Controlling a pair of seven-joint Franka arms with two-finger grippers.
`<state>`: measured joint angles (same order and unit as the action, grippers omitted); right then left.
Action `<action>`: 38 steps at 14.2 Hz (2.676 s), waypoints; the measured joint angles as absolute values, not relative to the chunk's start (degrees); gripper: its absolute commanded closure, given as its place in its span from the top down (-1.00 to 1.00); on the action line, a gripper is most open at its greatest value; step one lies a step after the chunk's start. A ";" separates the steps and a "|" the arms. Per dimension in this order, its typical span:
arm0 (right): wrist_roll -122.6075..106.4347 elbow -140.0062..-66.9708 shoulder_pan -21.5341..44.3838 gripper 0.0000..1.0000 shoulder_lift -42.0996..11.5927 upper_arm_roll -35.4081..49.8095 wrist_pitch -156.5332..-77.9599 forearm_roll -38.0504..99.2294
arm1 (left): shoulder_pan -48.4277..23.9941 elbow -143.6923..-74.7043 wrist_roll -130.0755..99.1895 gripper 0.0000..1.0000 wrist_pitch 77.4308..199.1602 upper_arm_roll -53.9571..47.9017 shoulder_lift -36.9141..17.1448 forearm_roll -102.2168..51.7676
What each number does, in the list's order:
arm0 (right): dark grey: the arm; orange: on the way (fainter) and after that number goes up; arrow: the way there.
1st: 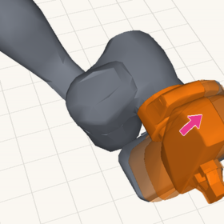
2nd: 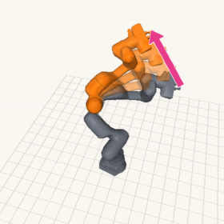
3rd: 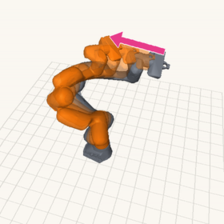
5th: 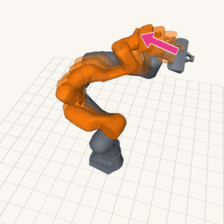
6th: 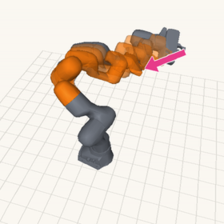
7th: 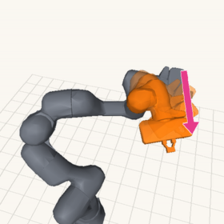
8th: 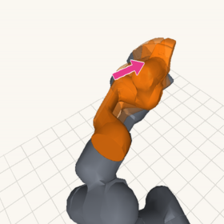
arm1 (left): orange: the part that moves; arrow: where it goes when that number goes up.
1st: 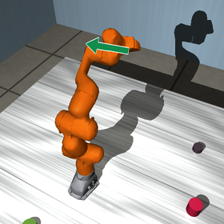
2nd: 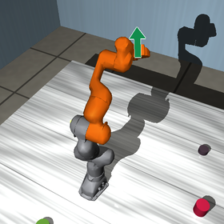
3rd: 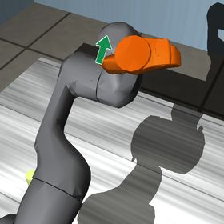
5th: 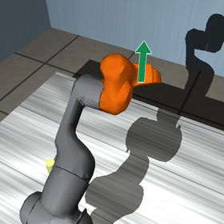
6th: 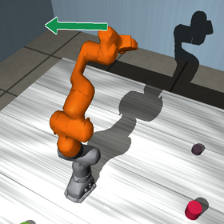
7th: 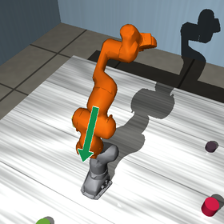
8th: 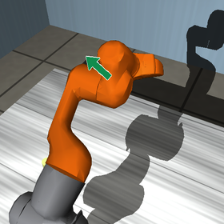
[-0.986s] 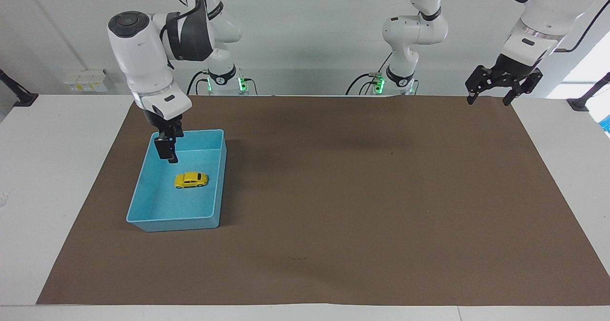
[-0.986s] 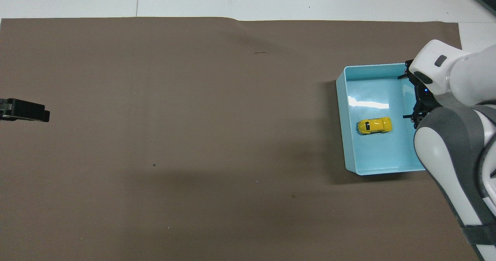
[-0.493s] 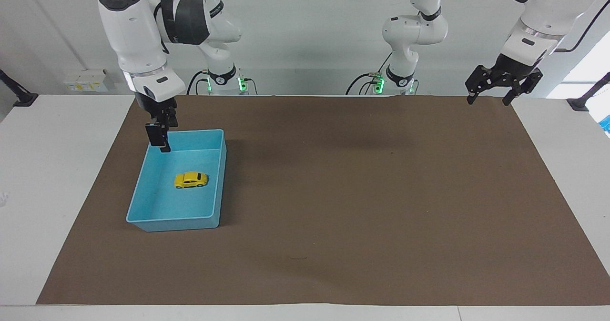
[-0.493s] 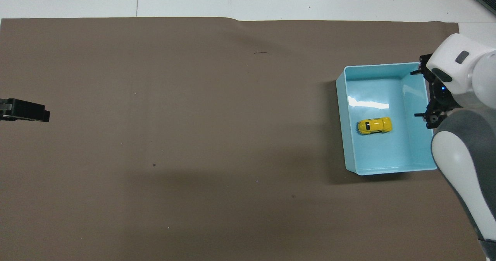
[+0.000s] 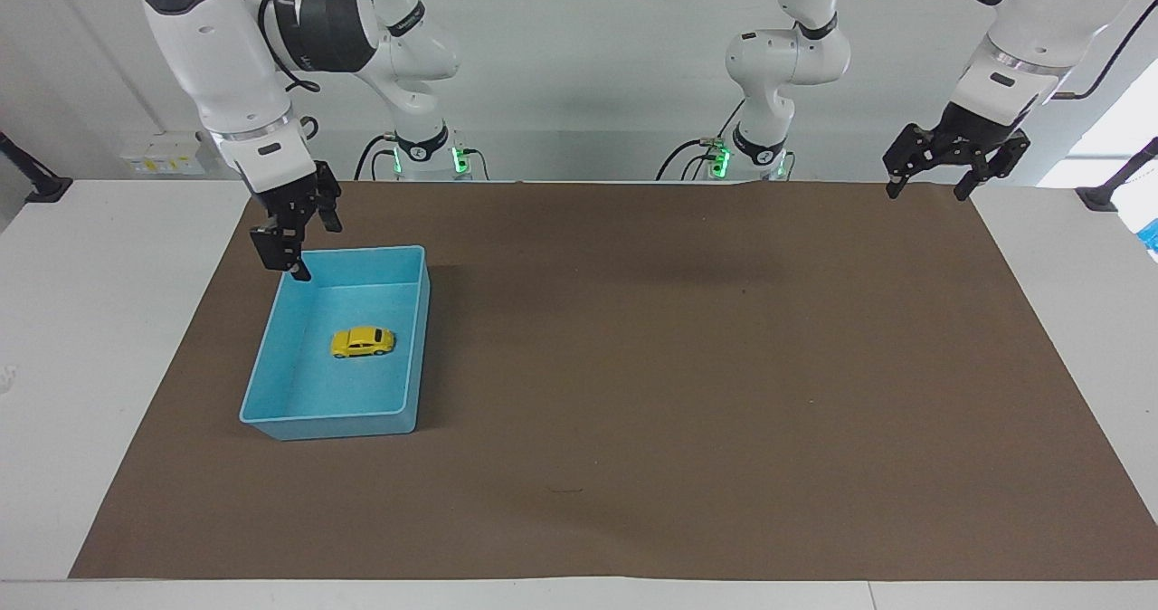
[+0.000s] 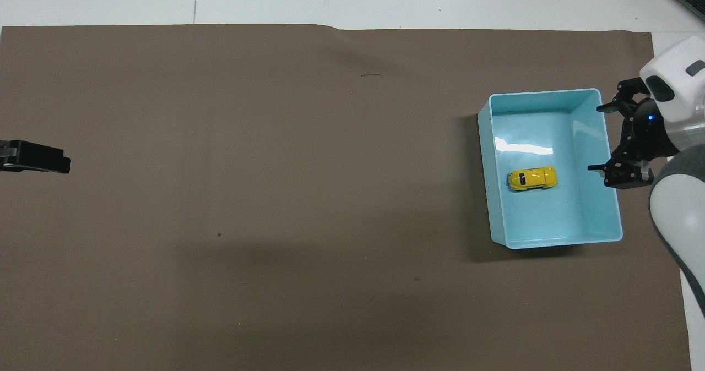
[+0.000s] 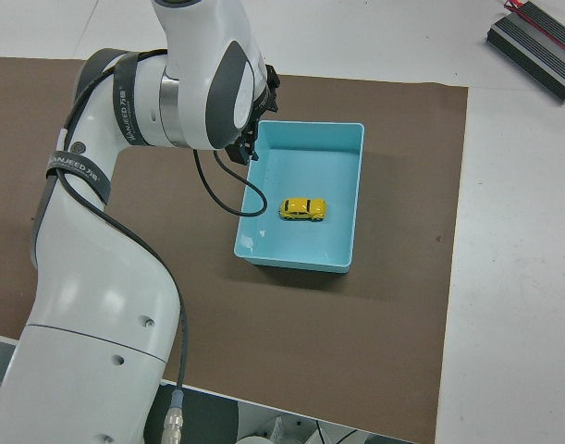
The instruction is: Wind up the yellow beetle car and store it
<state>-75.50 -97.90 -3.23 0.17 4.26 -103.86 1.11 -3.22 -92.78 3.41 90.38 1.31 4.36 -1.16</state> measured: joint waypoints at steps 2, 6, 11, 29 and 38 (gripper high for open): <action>-69.87 -97.03 -3.04 1.00 0.21 4.25 -102.27 1.13 | -3.22 -92.78 3.41 1.00 90.38 1.31 4.36 -1.16; -56.14 -93.08 -3.00 1.00 0.34 3.89 -98.87 1.13 | -3.22 -92.78 3.41 1.00 90.38 1.31 4.36 -1.16; -39.87 -92.26 -2.69 1.00 0.35 2.96 -97.87 1.14 | -3.22 -92.78 3.41 1.00 90.38 1.31 4.36 -1.16; -2.71 -86.79 -2.26 1.00 0.38 2.71 -86.62 2.56 | -3.22 -92.78 3.41 1.00 90.38 1.31 4.36 -1.16; -2.64 -86.05 -2.34 1.00 0.37 1.45 -86.61 1.83 | -3.22 -92.78 3.41 1.00 90.38 1.31 4.36 -1.16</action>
<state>-2.64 -86.05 -2.34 0.37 1.45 -86.61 1.83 -3.22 -92.78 3.41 90.38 1.31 4.36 -1.16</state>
